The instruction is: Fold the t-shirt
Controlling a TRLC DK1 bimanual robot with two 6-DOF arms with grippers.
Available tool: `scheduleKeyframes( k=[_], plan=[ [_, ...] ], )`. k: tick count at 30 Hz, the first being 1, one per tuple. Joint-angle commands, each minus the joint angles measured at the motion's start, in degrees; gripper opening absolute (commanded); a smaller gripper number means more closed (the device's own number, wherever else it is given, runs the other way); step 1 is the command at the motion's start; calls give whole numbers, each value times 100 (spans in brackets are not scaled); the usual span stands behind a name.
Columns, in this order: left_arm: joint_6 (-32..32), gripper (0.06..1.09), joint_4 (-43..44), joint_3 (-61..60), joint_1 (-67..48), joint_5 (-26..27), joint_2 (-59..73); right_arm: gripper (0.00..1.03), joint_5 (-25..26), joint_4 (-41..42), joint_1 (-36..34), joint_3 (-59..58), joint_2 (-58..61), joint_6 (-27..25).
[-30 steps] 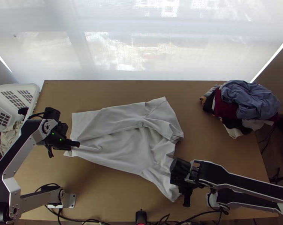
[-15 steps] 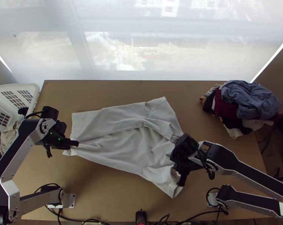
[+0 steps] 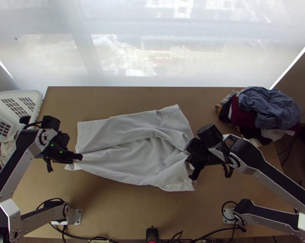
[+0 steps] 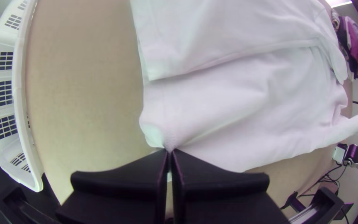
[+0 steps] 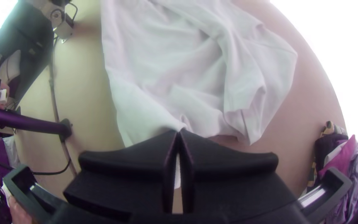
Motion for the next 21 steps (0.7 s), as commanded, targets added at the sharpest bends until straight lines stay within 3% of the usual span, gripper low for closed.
scheduleKeyframes(
  k=[1, 9, 21],
  plan=[
    [216, 9, -385, 27, 38, 5, -36, 3, 5, 176, -231, 391, 150, 11],
    [655, 9, -657, 9, 29, -4, -106, 3, -4, 387, -460, 760, 361, 63],
    [708, 9, 81, 405, 293, -312, 342, 3, -13, 677, -996, 1296, 923, 55]
  ],
)
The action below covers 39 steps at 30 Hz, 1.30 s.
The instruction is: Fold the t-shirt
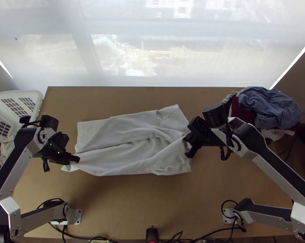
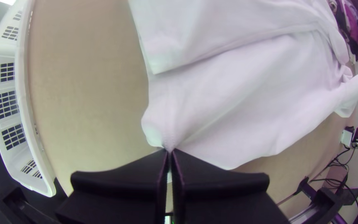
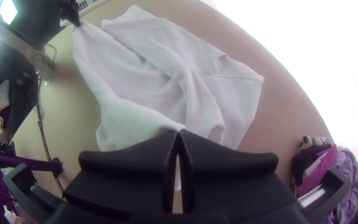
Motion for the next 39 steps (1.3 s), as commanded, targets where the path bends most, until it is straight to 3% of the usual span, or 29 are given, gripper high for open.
scheduleKeyframes(
  k=[1, 13, 39],
  plan=[
    [44, 9, 394, 366, 223, -100, 321, 3, -9, 144, -345, 376, 388, -11],
    [-185, 9, 763, 1359, 162, -56, 1077, 3, -26, 328, -758, 1211, 1293, -20],
    [-229, 9, 623, 3389, -67, -117, 2905, 3, -167, 196, -1637, 3733, 3622, -160]
  ],
)
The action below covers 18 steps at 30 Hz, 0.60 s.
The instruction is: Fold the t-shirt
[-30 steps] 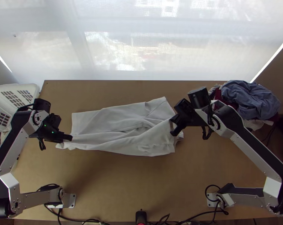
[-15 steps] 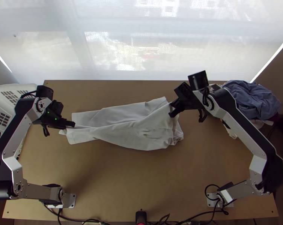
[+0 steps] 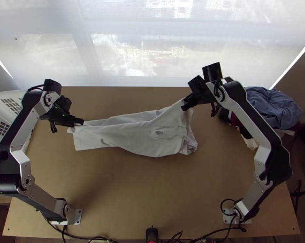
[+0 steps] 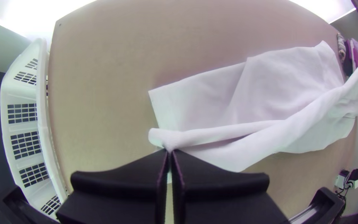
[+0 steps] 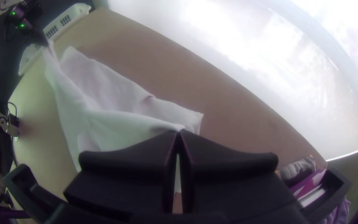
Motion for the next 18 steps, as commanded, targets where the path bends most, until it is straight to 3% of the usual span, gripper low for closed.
scheduleKeyframes(
  k=[1, 11, 18],
  plan=[
    [-17, 9, -27, 480, 14, -58, 514, 3, -36, -127, -218, 869, 745, -34],
    [-43, 9, -27, 1184, 58, -182, 1208, 3, -36, -523, -385, 2310, 1861, -42],
    [-114, 9, -35, 1816, -12, -217, 1850, 3, -27, -549, -561, 2627, 2362, -86]
  ],
)
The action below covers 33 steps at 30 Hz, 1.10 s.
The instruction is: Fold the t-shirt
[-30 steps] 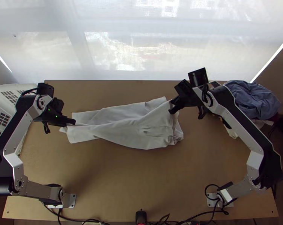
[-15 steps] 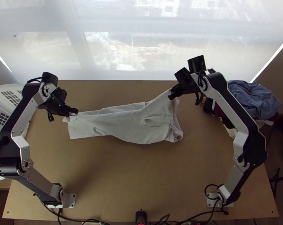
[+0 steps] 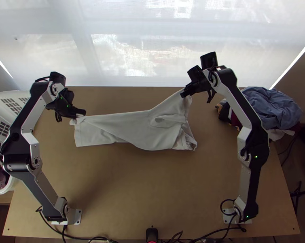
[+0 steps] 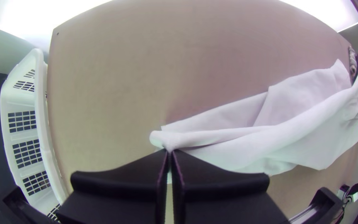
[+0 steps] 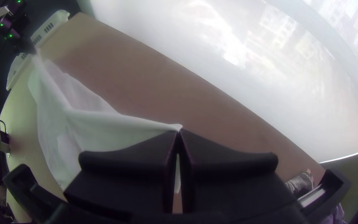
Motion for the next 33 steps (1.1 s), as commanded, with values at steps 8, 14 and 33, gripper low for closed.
scheduleKeyframes(
  k=[8, 14, 33],
  plan=[
    [-241, 13, 28, 753, -155, -35, 1024, 3, 6, -123, -115, 294, 721, 72],
    [-364, 94, -121, 735, -269, 18, 971, 73, 6, -484, 52, 144, 695, 256],
    [-136, 102, -77, -1295, -234, -141, -417, 94, -82, -466, 1968, -1587, -1678, 915]
  ],
)
